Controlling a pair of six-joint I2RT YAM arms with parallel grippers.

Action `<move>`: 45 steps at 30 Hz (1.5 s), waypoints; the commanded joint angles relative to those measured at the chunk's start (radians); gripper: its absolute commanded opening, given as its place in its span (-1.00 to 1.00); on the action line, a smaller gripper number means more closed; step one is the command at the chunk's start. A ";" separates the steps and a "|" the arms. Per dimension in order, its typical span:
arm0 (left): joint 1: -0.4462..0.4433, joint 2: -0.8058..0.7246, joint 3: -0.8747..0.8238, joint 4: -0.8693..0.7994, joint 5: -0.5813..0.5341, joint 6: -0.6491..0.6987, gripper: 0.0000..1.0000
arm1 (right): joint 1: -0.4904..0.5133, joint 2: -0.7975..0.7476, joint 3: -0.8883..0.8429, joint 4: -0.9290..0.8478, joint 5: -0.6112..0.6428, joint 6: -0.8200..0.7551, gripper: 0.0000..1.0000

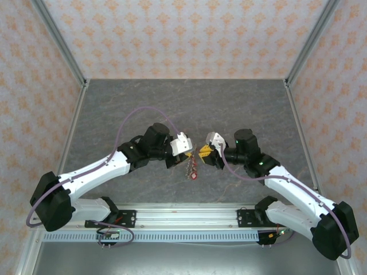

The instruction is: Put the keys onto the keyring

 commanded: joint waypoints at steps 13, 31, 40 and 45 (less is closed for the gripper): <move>-0.007 -0.013 0.109 -0.156 -0.180 0.092 -1.00 | -0.001 -0.093 -0.089 0.233 0.190 0.080 -0.43; 0.022 -0.091 0.098 -0.267 -0.347 0.144 -1.00 | -0.001 -0.190 -0.160 0.384 0.472 0.167 -0.59; 0.107 -0.066 0.168 -0.367 -0.410 0.146 -1.00 | -0.001 -0.201 -0.186 0.426 0.515 0.247 -0.61; 0.107 -0.028 0.178 -0.353 -0.369 0.109 -1.00 | -0.001 -0.215 -0.191 0.405 0.502 0.250 -0.60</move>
